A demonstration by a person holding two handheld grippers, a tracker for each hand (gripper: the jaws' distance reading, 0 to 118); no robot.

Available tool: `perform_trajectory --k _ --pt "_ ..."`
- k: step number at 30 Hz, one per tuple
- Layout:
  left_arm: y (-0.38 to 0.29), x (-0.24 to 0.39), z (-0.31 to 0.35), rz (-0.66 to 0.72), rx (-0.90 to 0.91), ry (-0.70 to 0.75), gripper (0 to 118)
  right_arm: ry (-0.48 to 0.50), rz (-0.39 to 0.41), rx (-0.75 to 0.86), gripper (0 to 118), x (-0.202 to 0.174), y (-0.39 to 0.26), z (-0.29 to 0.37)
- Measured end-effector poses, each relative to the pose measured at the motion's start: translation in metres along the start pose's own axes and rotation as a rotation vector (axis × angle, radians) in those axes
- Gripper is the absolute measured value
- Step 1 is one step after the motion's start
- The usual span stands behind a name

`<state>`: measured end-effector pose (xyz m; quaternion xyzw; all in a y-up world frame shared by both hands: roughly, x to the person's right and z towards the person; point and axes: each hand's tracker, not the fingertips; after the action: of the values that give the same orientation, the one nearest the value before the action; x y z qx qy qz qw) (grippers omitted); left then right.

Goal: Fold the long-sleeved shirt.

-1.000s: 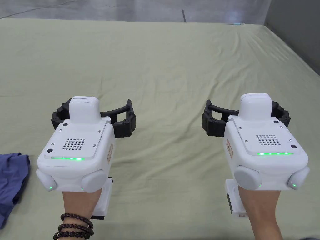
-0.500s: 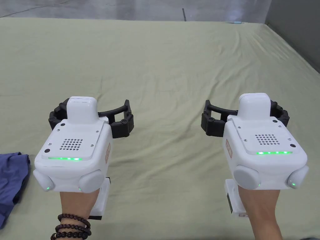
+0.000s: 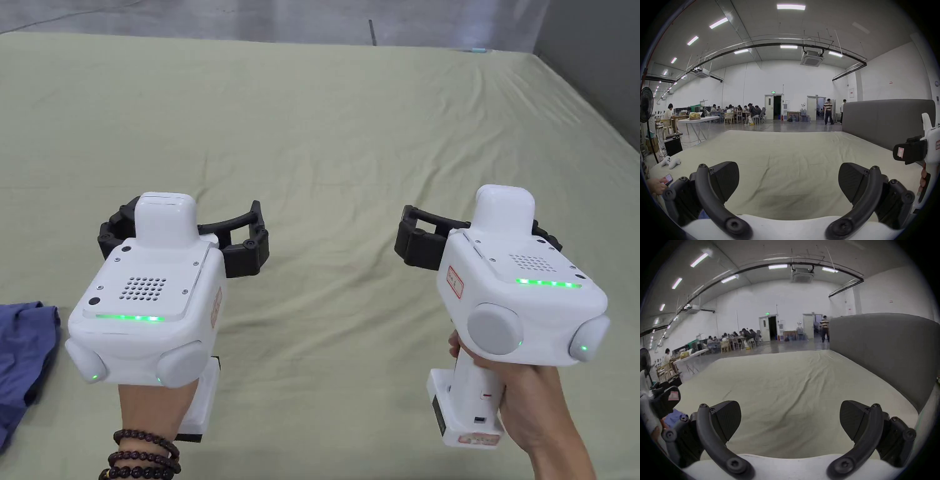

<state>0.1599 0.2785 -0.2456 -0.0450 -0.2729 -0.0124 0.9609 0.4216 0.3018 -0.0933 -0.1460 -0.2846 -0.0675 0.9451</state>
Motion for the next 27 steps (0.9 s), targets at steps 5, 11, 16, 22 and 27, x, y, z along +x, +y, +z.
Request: perform_trajectory --k 5,11,16,22,27 --pt "0.001 -0.001 0.000 0.009 -0.003 0.003 118 0.079 0.047 0.017 118 -0.004 0.004 0.012" --pt "0.001 0.001 0.000 -0.002 -0.007 0.002 118 0.049 0.014 -0.032 118 -0.009 0.021 0.017" --pt "0.000 0.004 0.000 -0.002 -0.015 -0.004 118 0.069 -0.034 -0.036 118 -0.002 0.021 0.012" --pt "-0.001 0.006 0.000 -0.009 -0.013 -0.010 118 -0.024 -0.052 -0.047 118 0.004 0.018 0.009" --pt "-0.001 0.007 0.000 -0.007 -0.011 -0.014 118 0.059 -0.063 -0.064 118 0.014 0.010 0.005"
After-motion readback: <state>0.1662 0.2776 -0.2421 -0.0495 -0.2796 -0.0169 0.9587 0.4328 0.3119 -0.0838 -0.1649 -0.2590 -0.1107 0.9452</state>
